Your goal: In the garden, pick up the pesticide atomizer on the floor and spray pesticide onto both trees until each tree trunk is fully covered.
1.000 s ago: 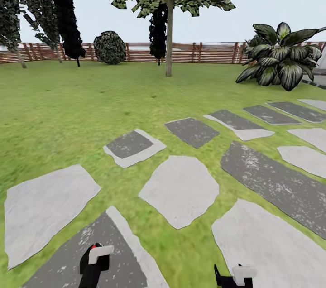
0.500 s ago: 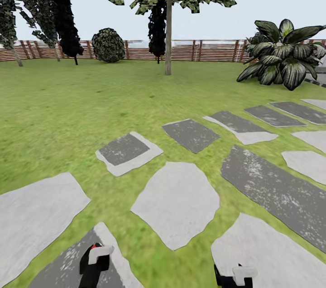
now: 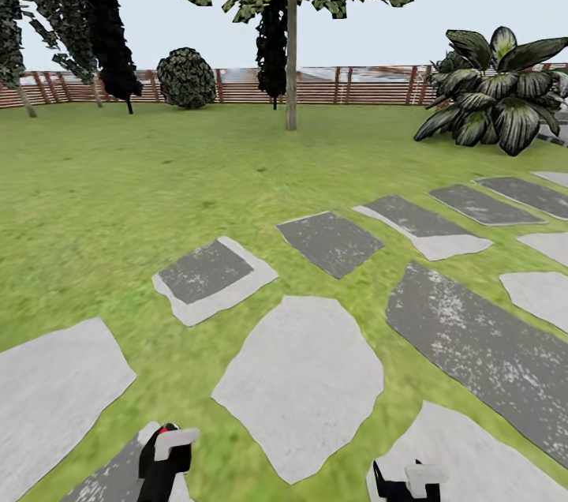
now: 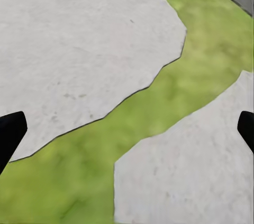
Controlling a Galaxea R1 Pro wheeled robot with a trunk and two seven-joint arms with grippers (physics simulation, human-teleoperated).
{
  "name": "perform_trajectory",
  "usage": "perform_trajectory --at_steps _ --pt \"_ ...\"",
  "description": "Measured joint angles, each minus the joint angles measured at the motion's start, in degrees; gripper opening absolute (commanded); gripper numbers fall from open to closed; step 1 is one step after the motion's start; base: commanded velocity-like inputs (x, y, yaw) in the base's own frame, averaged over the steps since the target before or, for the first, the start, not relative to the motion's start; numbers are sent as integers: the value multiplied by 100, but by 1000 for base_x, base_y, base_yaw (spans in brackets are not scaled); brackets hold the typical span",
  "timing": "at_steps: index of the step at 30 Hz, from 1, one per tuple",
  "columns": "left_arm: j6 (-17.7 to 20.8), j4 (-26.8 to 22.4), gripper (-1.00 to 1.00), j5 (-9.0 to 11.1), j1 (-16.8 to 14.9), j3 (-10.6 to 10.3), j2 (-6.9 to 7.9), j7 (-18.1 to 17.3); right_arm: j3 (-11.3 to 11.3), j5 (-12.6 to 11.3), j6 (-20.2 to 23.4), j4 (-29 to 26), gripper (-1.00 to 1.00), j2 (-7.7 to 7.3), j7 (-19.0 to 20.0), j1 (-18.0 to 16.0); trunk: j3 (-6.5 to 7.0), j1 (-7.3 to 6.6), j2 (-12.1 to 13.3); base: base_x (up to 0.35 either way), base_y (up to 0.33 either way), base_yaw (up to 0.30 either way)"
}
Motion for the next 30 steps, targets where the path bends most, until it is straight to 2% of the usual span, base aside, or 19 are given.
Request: perform_trajectory --at_steps 8,10,17,30 --pt "-8 -5 -100 91 18 7 21 53 4 0 0 15 100 30 -1 0 0 0 0 330 -111 0" --pt "-18 -98 -100 127 290 89 75 77 1 0 0 29 100 33 -8 0 -1 0 0 330 -111 0" --pt "-190 -337 -100 99 714 168 105 51 -7 -7 0 33 100 29 -17 0 0 0 0 330 -111 0" --pt "-213 -272 -100 95 776 155 100 52 -21 -9 -1 35 100 16 -24 0 0 0 0 330 -111 0"
